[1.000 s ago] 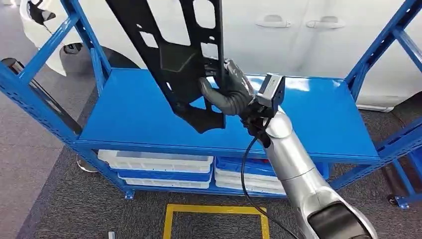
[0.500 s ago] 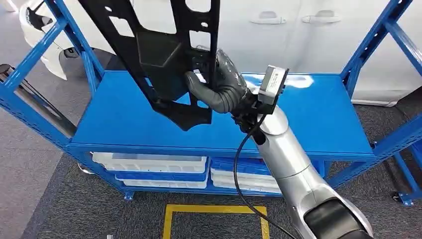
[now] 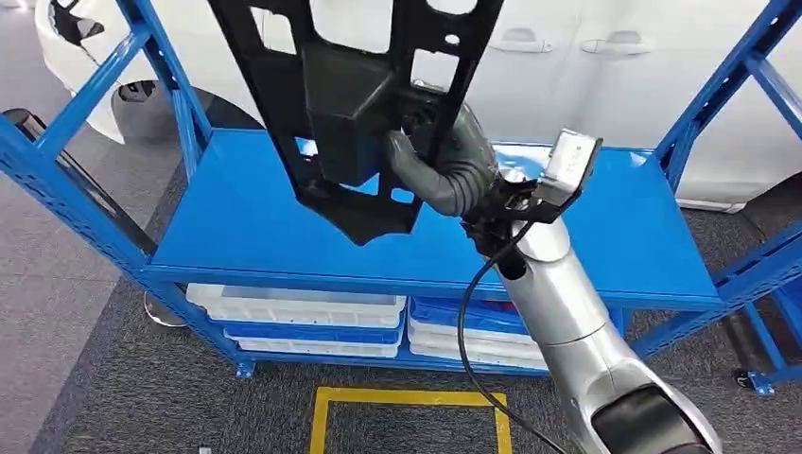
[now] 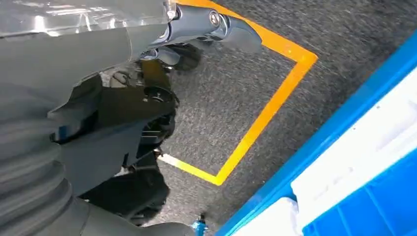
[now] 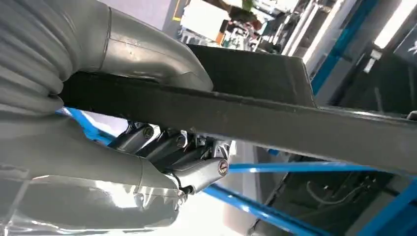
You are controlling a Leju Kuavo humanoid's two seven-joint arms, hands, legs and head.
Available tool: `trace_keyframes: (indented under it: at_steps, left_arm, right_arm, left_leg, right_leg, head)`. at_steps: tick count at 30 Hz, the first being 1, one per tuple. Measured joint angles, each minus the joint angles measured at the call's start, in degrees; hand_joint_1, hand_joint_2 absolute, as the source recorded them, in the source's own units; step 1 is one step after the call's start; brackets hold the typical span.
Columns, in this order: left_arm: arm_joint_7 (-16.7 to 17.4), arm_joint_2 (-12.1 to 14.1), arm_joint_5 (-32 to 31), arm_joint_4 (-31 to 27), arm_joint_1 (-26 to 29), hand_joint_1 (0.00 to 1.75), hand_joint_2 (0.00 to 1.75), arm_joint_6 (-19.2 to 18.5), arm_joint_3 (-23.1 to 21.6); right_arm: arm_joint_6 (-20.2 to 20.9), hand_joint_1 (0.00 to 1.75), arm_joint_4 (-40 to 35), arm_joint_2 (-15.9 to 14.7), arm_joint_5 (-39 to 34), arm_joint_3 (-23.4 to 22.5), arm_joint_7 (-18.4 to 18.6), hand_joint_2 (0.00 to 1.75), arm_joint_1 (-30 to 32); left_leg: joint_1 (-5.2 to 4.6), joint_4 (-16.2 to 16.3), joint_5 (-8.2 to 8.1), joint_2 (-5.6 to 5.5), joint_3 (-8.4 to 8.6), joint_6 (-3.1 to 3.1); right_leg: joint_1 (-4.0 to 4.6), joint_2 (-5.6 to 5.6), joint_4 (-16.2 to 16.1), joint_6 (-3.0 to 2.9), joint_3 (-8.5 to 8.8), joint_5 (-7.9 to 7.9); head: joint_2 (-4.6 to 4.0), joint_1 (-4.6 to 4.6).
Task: Take the parts from the cabinet and place them on the table.
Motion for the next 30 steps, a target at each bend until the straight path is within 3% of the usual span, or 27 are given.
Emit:
trace_keyframes:
  at_steps: [2,3,6,7,8,9,11,12,13,14,15,17,18,19,22,23,24,25,26,27,28,29,30]
  left_arm:
    - [1.37,0.0,-0.06,0.0,0.02,0.0,1.75,0.54,0.0]
    - [1.77,0.0,-0.2,0.02,0.06,0.0,1.75,0.81,0.0]
    - [2.88,0.0,-0.48,0.02,0.23,0.0,1.75,1.35,0.0]
    - [3.06,0.0,-0.52,0.02,0.25,0.0,1.75,1.51,0.0]
    - [3.19,0.02,-0.55,0.02,0.26,0.0,1.75,1.7,0.0]
    - [3.19,0.02,-0.57,0.02,0.33,0.0,1.75,1.77,0.0]
    - [3.28,0.02,-0.63,0.02,0.32,0.0,1.75,1.95,0.0]
    - [3.34,0.02,-0.63,0.02,0.34,0.0,1.75,2.03,0.0]
    - [3.39,0.04,-0.7,0.02,0.35,0.0,1.75,2.18,0.0]
    - [3.54,0.04,-0.77,0.02,0.35,0.0,1.75,2.27,0.0]
    - [3.67,0.07,-0.83,0.02,0.33,0.0,1.75,2.38,0.0]
    - [3.8,0.09,-1.03,0.02,0.21,0.0,1.75,2.56,0.0]
    - [3.87,0.09,-1.05,0.02,0.03,0.0,1.75,2.6,-0.02]
    - [3.91,0.09,-1.07,0.02,-0.12,0.0,1.75,2.62,-0.02]
    - [4.21,0.13,-1.2,0.02,0.02,0.0,1.75,2.78,-0.02]
    - [4.26,0.09,-1.25,0.04,0.06,0.0,1.75,2.78,-0.02]
    - [4.35,0.09,-1.42,0.04,-0.1,0.0,1.75,2.78,-0.02]
    - [4.37,0.11,-1.51,0.04,-0.16,0.0,1.75,2.78,-0.02]
    - [4.37,0.11,-1.57,0.04,-0.17,0.0,1.75,2.78,-0.02]
    - [4.37,0.11,-1.57,0.04,-0.16,0.0,1.75,2.78,-0.02]
    - [4.37,0.11,-1.57,0.04,-0.14,0.0,1.75,2.78,-0.02]
    - [4.37,0.11,-1.57,0.04,-0.13,0.0,1.75,2.78,-0.02]
    - [4.37,0.11,-1.55,0.04,-0.13,0.0,1.75,2.78,-0.02]
  right_arm:
    - [0.0,1.75,-0.85,-0.22,-0.7,-0.11,0.0,1.75,0.0]
    - [-0.02,1.75,-1.16,-0.33,-0.9,-0.22,0.0,1.75,0.01]
    - [-0.17,1.75,-2.16,-0.68,-1.07,-0.81,0.0,1.75,0.77]
    - [-0.22,1.75,-2.47,-0.76,-1.07,-0.98,0.0,1.75,1.08]
    - [-0.24,1.75,-2.8,-0.87,-1.09,-1.12,0.0,1.75,1.33]
    - [-0.24,1.75,-3.1,-0.92,-1.09,-1.18,0.0,1.75,1.5]
    - [-0.22,1.75,-3.82,-1.07,-1.22,-1.51,-0.02,1.75,2.14]
    - [-0.2,1.75,-4.0,-1.14,-1.24,-1.6,-0.02,1.75,2.55]
    - [-0.2,1.75,-4.11,-1.22,-1.24,-1.64,0.0,1.75,2.97]
    - [-0.22,1.75,-4.13,-1.24,-1.22,-1.73,0.0,1.75,3.32]
    - [-0.24,1.75,-4.15,-1.29,-1.18,-1.9,0.0,1.75,3.55]
    - [-0.33,1.75,-4.44,-1.4,-0.76,-2.23,0.0,1.75,3.65]
    - [-0.35,1.75,-4.74,-1.4,-0.63,-2.4,0.0,1.75,3.65]
    - [-0.39,1.75,-4.94,-1.46,-0.54,-2.6,-0.09,1.75,3.66]
    - [-0.52,1.75,-5.24,-1.46,0.19,-2.75,-0.24,1.75,4.0]
    - [-0.61,1.75,-5.37,-1.49,0.44,-2.86,-0.24,1.75,4.2]
    - [-0.68,1.75,-5.7,-1.53,0.48,-2.99,-0.33,1.75,4.37]
    - [-0.76,1.75,-5.88,-1.53,0.59,-3.12,-0.41,1.75,4.44]
    - [-0.83,1.75,-6.03,-1.53,0.61,-3.21,-0.46,1.75,4.56]
    - [-0.9,1.75,-6.12,-1.53,0.61,-3.28,-0.5,1.75,4.73]
    - [-0.96,1.75,-6.14,-1.55,0.64,-3.32,-0.5,1.75,4.96]
    - [-1.03,1.75,-6.14,-1.55,0.7,-3.34,-0.5,1.75,5.25]
    - [-1.03,1.75,-6.14,-1.57,0.77,-3.34,-0.5,1.75,5.39]
  left_leg:
    - [0.0,0.5,-0.16,-0.03,-0.01,-0.3]
    - [-0.06,0.68,-0.28,-0.04,-0.24,-0.49]
    - [-0.21,0.85,0.0,-0.03,-0.58,-1.26]
    - [-0.22,0.7,0.14,-0.05,-0.56,-1.54]
    - [-0.36,0.94,-0.27,-0.06,-0.74,-1.8]
    - [-0.29,1.88,-1.63,0.03,-1.04,-2.1]
    - [0.02,9.89,-7.4,0.07,-3.69,-2.56]
    - [0.12,14.45,-9.7,0.07,-5.16,-2.78]
    - [0.14,17.55,-10.91,0.07,-5.95,-2.92]
    - [0.16,17.85,-10.69,0.08,-5.54,-2.91]
    - [0.2,15.68,-9.5,0.08,-3.91,-2.89]
    - [0.23,5.45,-5.65,0.09,2.41,-2.63]
    - [0.22,0.76,-5.3,0.09,5.18,-2.39]
    - [-0.19,0.24,-5.07,0.03,5.02,-2.23]
    - [-0.47,0.7,-4.24,-0.12,4.3,-1.25]
    - [-0.08,0.19,-3.38,-0.01,3.97,-0.82]
    - [0.0,0.11,-2.6,0.25,3.52,-0.4]
    - [-0.01,0.11,-2.1,0.35,2.78,0.14]
    - [-0.06,0.16,-1.44,0.43,1.91,0.32]
    - [-0.12,0.21,-0.85,0.49,1.09,0.41]
    - [-0.18,0.29,-0.35,0.49,0.35,0.42]
    - [-0.2,0.4,0.19,0.49,-0.53,0.38]
    - [-0.2,0.57,0.66,0.49,-1.32,0.31]
  right_leg:
    - [0.01,0.0,-10.2,-0.43,5.24,4.7]
    - [0.1,0.05,-13.23,-0.82,6.68,4.68]
    - [0.63,0.14,-13.34,-1.27,6.33,5.07]
    - [0.57,0.12,-13.44,-1.55,6.27,5.24]
    - [-0.06,-0.15,-14.1,-2.19,6.32,5.71]
    - [-0.02,-0.23,-14.28,-2.48,6.26,5.96]
    - [0.02,-0.37,-14.28,-2.9,5.72,6.4]
    - [0.08,-0.44,-14.26,-2.96,5.38,6.65]
    - [0.09,-0.45,-14.2,-2.92,4.98,6.96]
    - [0.07,-0.45,-14.14,-2.83,4.59,7.26]
    - [0.05,-0.44,-14.07,-2.71,4.2,7.57]
    - [0.02,-0.38,-13.88,-2.34,3.53,8.17]
    - [0.02,-0.38,-13.77,-2.01,3.36,8.47]
    - [0.35,-0.4,-13.72,-1.57,3.18,8.78]
    - [0.06,-0.45,-14.11,-0.46,3.12,9.97]
    - [0.22,-0.36,-14.18,-0.08,2.78,10.21]
    - [-0.11,-0.2,-13.27,0.08,2.09,8.24]
    - [-0.1,-0.21,-10.91,0.19,1.14,5.16]
    - [-0.13,-0.2,-6.06,0.4,-0.33,1.16]
    - [-0.13,-0.2,-1.21,0.61,-1.58,-1.67]
    - [-0.14,-0.2,2.37,0.73,-2.26,-2.98]
    - [-0.14,-0.21,4.34,0.82,-2.02,-2.81]
    - [-0.14,-0.21,3.6,0.78,-0.64,-1.49]
  head:
    - [-0.02,0.0]
    - [-0.02,-0.02]
    - [0.0,-0.05]
    - [0.0,-0.07]
    - [0.0,-0.07]
    - [0.0,-0.09]
    - [0.0,-0.31]
    - [-0.02,-0.28]
    - [0.0,-0.3]
    - [0.0,-0.31]
    - [0.0,-0.31]
    - [0.0,-0.31]
    - [0.0,-0.31]
    - [0.0,-0.24]
    - [-0.02,-0.2]
    - [-0.02,-0.2]
    - [0.0,-0.22]
    - [0.0,-0.07]
    - [0.0,-0.02]
    - [0.0,-0.06]
    - [-0.02,-0.02]
    - [0.0,-0.06]
    - [-0.02,-0.02]
